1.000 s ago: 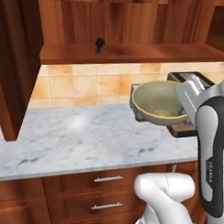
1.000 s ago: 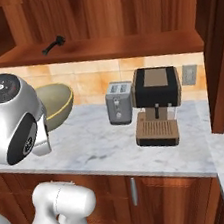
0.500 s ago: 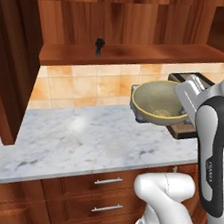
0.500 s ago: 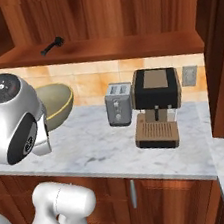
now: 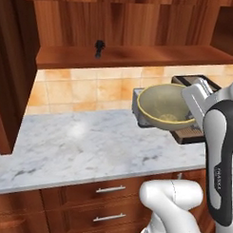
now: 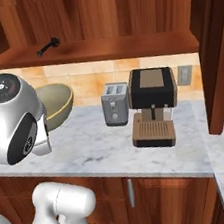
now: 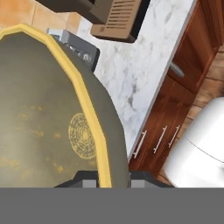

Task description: Pick the mug and place it in the sink. Pick the bowl and place it in the open cabinet and then close the cabinet.

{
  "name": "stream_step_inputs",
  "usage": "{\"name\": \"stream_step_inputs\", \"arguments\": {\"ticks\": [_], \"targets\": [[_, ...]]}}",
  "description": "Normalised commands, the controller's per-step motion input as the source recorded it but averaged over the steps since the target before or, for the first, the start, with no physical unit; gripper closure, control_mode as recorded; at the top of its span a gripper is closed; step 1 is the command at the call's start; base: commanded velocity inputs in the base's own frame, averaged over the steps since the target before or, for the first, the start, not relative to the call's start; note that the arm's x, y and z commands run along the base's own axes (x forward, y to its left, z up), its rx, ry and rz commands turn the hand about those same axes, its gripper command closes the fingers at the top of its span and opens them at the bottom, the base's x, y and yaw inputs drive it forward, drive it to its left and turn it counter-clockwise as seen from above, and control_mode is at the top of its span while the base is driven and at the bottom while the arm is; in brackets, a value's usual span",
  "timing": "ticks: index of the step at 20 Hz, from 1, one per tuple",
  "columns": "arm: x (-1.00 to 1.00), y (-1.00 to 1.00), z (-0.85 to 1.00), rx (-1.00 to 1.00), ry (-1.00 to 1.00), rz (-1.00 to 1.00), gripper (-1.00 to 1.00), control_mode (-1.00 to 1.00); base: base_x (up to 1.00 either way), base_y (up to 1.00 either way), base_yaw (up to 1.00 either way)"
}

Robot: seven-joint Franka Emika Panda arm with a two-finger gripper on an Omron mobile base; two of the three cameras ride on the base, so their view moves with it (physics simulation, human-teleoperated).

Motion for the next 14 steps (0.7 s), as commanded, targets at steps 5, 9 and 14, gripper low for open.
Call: {"name": "stream_step_inputs", "arguments": {"ticks": [5,9,14], "targets": [[0.00,0.00,0.00,0.00,0.00,0.00,1.00,1.00,0.00,-0.02,-0.08],[0.00,0.00,0.00,0.00,0.00,0.00,1.00,1.00,0.01,0.00,-0.07],[0.00,0.00,0.00,0.00,0.00,0.00,1.00,1.00,0.00,-0.10,-0.06]]}}
